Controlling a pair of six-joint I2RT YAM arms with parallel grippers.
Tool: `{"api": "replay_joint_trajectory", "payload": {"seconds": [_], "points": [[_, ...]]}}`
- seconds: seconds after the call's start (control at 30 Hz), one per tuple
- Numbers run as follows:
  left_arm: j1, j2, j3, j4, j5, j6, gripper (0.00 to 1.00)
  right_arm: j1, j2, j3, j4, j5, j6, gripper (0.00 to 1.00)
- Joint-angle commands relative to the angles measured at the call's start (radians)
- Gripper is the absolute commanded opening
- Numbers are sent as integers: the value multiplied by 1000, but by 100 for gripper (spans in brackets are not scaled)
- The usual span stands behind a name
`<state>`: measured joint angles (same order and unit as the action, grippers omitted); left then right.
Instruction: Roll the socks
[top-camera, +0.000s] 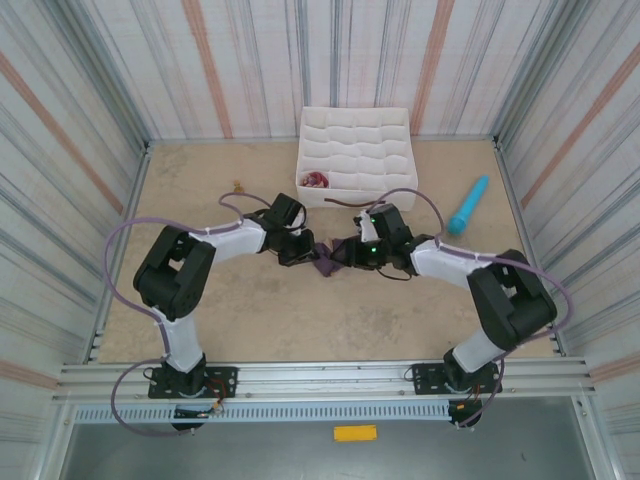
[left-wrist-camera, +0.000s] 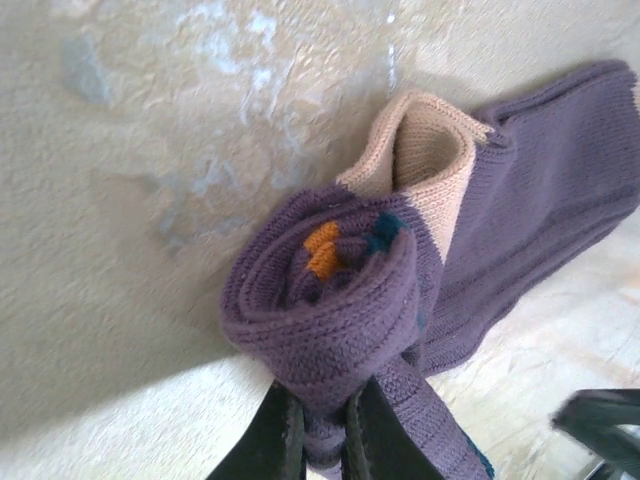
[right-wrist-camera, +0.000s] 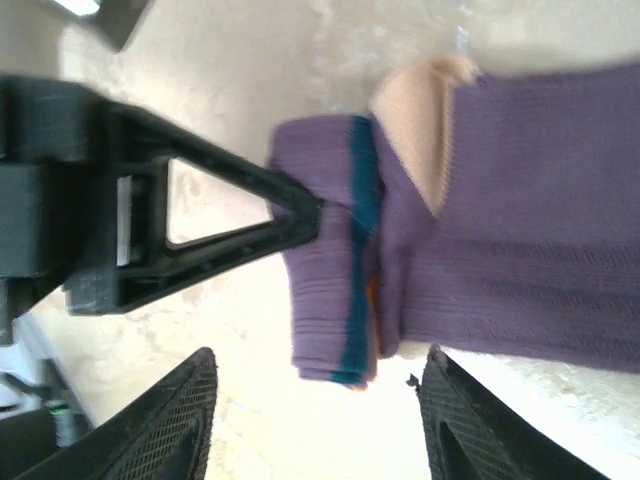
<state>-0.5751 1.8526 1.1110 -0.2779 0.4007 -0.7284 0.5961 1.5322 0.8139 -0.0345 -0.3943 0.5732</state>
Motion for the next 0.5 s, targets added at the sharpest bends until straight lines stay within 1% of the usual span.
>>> {"api": "replay_joint_trajectory", "payload": {"seconds": [0.0,0.13,0.23,0.27,0.33,0.47], "points": [[6,-20,6,-149,-11,57,0,123,-58,62,-249,377,-179,60],[12,-29,-3,-161,9,65,0,272,-68,91,-269,598,-257,66],[14,-28,-3,-172,18,73,0,368,-36,101,-251,748,-320,69],[14,-29,-5,-172,21,74,0,392,-21,105,-246,789,-336,69],[14,-29,-9,-173,30,73,0,449,11,106,-212,888,-367,65],[16,-25,-10,-177,44,78,0,530,76,95,-119,993,-455,60]]}}
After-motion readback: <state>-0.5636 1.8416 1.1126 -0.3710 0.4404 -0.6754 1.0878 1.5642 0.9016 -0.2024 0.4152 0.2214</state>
